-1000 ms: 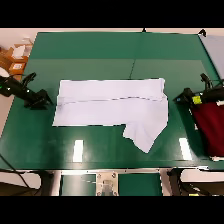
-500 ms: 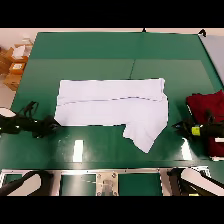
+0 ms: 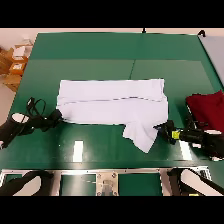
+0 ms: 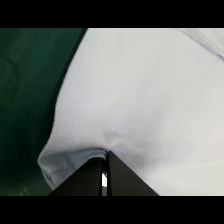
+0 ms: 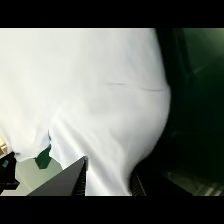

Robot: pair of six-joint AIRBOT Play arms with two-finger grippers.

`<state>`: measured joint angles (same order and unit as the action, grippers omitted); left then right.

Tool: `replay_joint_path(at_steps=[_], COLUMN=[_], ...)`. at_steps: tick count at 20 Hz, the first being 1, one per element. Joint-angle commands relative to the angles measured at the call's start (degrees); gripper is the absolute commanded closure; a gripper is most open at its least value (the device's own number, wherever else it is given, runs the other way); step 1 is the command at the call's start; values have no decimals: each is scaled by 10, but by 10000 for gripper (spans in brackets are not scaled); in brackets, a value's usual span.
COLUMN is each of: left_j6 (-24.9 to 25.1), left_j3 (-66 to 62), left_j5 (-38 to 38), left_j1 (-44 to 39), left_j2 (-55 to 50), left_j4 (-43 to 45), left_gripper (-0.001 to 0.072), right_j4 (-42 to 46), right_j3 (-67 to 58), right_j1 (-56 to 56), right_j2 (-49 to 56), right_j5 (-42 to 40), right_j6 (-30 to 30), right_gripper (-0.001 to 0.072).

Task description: Fold the shirts.

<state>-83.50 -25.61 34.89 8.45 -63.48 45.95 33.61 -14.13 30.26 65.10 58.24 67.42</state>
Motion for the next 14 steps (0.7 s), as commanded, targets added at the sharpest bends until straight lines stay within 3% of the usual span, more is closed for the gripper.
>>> replay_joint_path(at_steps=[1, 2, 3, 6, 11, 14], left_j6=[0, -1, -9, -71, -71, -78], left_j3=[-13, -27, -45, -86, -84, -104], left_j5=[26, 56, 95, 198, 281, 296], left_j1=[-5, -5, -5, -5, -5, -5], left_j2=[2, 2, 3, 3, 3, 3], left_j4=[14, 40, 80, 200, 241, 252], left_gripper=[685, 686, 686, 686, 686, 686], right_j4=[43, 47, 57, 127, 318, 291], right_j3=[4, -3, -15, -60, -70, -93], right_j1=[-28, -27, -26, -24, -24, -25], right_j2=[0, 0, -1, -6, -61, -82], right_j5=[-32, -22, -6, 35, 78, 97], right_j6=[-6, -11, -12, 44, 192, 192], right_gripper=[426, 619, 691, 692, 693, 693])
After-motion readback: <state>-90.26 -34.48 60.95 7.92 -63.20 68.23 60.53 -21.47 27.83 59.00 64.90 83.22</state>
